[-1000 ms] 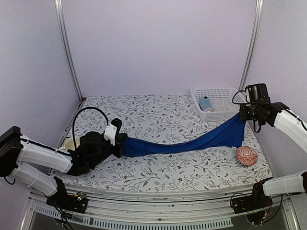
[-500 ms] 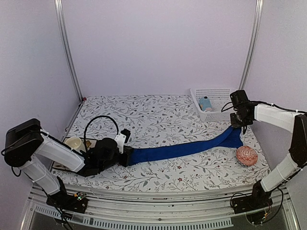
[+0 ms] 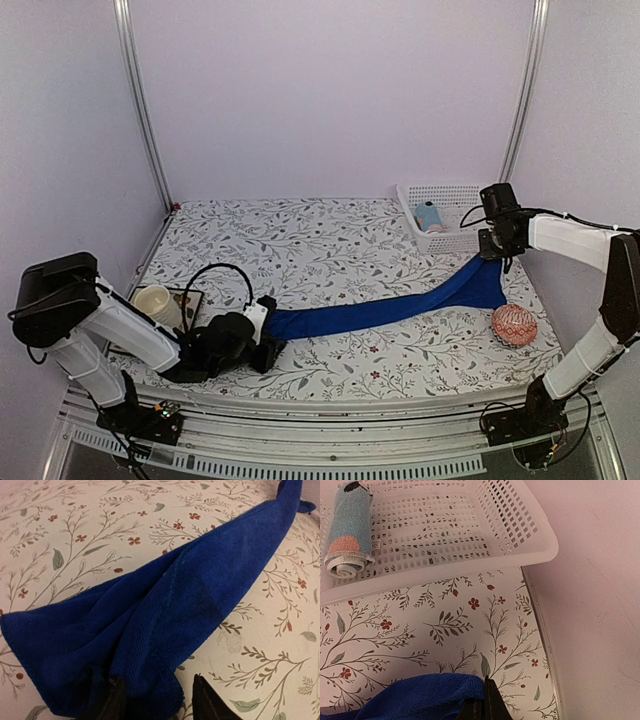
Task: Roll the towels
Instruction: Flatten out the towel at the center of the board.
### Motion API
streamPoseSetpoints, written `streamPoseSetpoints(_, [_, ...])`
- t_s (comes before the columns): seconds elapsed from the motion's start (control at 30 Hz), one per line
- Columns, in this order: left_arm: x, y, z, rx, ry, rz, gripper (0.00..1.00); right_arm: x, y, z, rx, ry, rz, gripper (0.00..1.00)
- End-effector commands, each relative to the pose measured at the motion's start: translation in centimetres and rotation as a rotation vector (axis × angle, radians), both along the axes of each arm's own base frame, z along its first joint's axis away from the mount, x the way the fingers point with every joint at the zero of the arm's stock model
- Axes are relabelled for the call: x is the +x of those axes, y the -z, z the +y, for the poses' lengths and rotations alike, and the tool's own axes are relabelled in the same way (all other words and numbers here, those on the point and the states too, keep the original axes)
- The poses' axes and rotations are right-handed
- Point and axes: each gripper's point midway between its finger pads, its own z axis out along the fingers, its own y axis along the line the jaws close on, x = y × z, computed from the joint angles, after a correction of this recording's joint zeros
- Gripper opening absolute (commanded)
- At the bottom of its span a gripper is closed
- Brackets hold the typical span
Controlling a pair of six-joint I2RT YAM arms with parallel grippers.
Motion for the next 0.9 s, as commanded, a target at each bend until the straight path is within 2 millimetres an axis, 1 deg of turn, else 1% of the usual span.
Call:
streamPoseSetpoints(0.0, [0.0,-2.2,0.4,0.036,-0.012,-0.053,0.55,0.8,-0.6,0.4,0.021,-0.023,-0.032,0.03])
streamPoseSetpoints(0.03, [0.0,-3.1,0.5,0.048,-0.001,-0.082,0.59,0.9,-0.6,0.5,0.026,-0.027,-0.033,0.03])
streamPoseSetpoints(0.07, [-0.1,-3.9,0.7,0.065,0.003,-0.11,0.65,0.9,-0.8,0.6,0.031,-0.033,-0.039,0.03])
streamPoseSetpoints(0.17, [0.0,-6.5,1.3,0.118,0.021,-0.192,0.72,1.0,-1.2,1.0,0.049,-0.049,-0.054,0.03])
streamPoseSetpoints(0.2, [0.1,-7.3,1.6,0.139,0.023,-0.225,0.77,1.1,-1.5,1.1,0.056,-0.055,-0.064,0.03])
streamPoseSetpoints(0.3, [0.1,-9.2,2.0,0.21,0.06,-0.304,0.79,1.1,-2.1,1.6,0.077,-0.077,-0.082,0.03])
streamPoseSetpoints(0.33, [0.1,-9.6,2.0,0.226,0.073,-0.317,0.93,1.2,-2.3,1.7,0.082,-0.083,-0.087,0.03])
streamPoseSetpoints(0.37, [-0.1,-9.9,1.7,0.224,0.095,-0.322,0.96,1.2,-2.5,1.8,0.088,-0.087,-0.095,0.03])
streamPoseSetpoints(0.47, [-1.6,-10.7,-0.2,0.205,0.261,-0.35,0.97,1.2,-3.0,2.0,0.1,-0.101,-0.111,0.03])
streamPoseSetpoints(0.5, [-1.7,-11.1,-0.6,0.2,0.284,-0.364,0.97,1.2,-3.2,2.2,0.105,-0.11,-0.116,0.03])
streamPoseSetpoints(0.6, [-0.5,-12.1,-0.5,0.223,0.208,-0.404,0.97,1.2,-3.5,2.4,0.116,-0.12,-0.126,0.03])
streamPoseSetpoints(0.67, [0.1,-11.9,-0.3,0.308,0.163,-0.406,0.97,1.2,-3.7,2.7,0.127,-0.132,-0.133,0.04])
streamPoseSetpoints(0.7, [0.2,-11.8,-0.5,0.362,0.178,-0.416,0.97,1.1,-3.8,2.8,0.131,-0.137,-0.137,0.03])
streamPoseSetpoints(0.77, [0.5,-11.0,-0.7,0.501,0.186,-0.416,0.97,1.1,-4.1,2.8,0.135,-0.142,-0.147,0.03])
streamPoseSetpoints(0.87, [1.5,-11.4,-0.5,0.6,0.115,-0.415,0.97,1.1,-4.6,3.0,0.146,-0.151,-0.162,0.03])
